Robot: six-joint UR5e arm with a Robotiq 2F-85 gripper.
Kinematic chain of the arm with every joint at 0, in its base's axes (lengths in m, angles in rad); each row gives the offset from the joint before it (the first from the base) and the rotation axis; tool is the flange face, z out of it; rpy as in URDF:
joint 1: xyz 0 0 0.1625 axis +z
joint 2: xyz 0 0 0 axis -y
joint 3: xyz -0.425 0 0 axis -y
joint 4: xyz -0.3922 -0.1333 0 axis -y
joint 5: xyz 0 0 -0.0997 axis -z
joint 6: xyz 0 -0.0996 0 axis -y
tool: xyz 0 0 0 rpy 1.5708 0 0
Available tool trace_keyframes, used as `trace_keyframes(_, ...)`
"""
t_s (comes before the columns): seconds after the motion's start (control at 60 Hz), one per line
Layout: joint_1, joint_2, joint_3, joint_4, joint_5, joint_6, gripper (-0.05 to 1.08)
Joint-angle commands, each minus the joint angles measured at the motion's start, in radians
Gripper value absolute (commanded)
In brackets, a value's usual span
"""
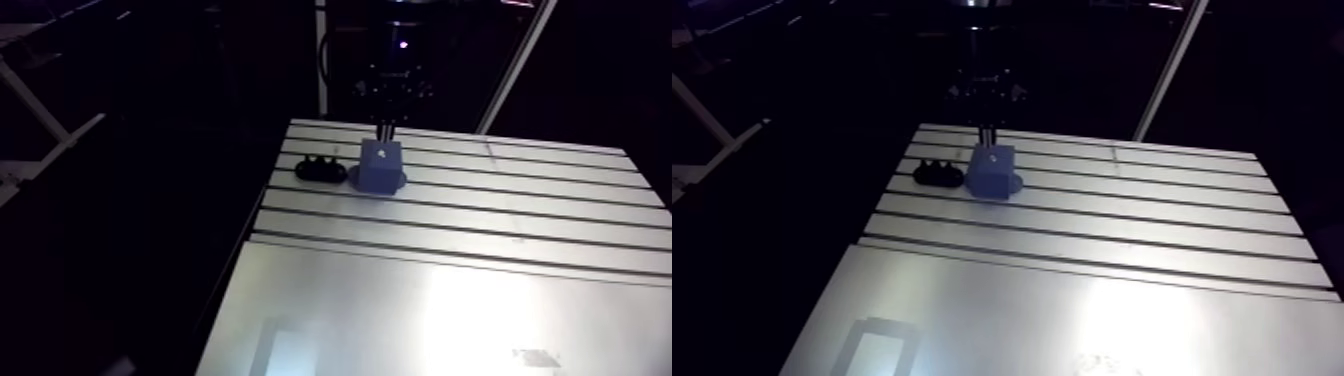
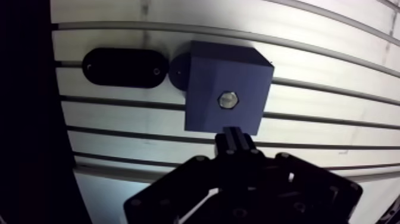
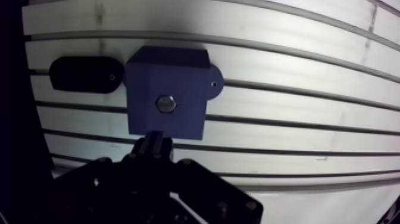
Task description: Pick up the M10 bolt and insert it into the hex recess until seated.
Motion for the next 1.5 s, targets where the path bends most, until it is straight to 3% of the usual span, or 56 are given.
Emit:
trace_keyframes(0.017,0.004,-0.01,-0.009,0.06,-0.002,-0.001,0.0)
trace_keyframes(0.233,0.003,-0.058,-0.021,0.067,-0.011,-0.003,0.0)
trace_keyframes(0.467,-0.006,-0.102,-0.084,0.116,-0.052,-0.033,0.0)
trace_keyframes(0.533,-0.013,-0.118,-0.107,0.142,-0.056,-0.046,0.0)
trace_keyframes(0.667,-0.04,-0.127,-0.193,0.216,-0.056,-0.052,0.0)
trace_keyframes(0.85,-0.05,-0.135,-0.314,0.353,-0.043,-0.052,0.0)
trace_keyframes(0.983,-0.103,-0.175,-0.312,0.383,-0.045,-0.053,0.0)
trace_keyframes(1.233,-0.122,-0.218,-0.326,0.421,-0.049,-0.068,0.01)
trace_keyframes(1.4,-0.154,-0.25,-0.299,0.43,-0.02,-0.069,0.01)
trace_keyframes(1.5,-0.155,-0.257,-0.292,0.43,-0.013,-0.069,0.01)
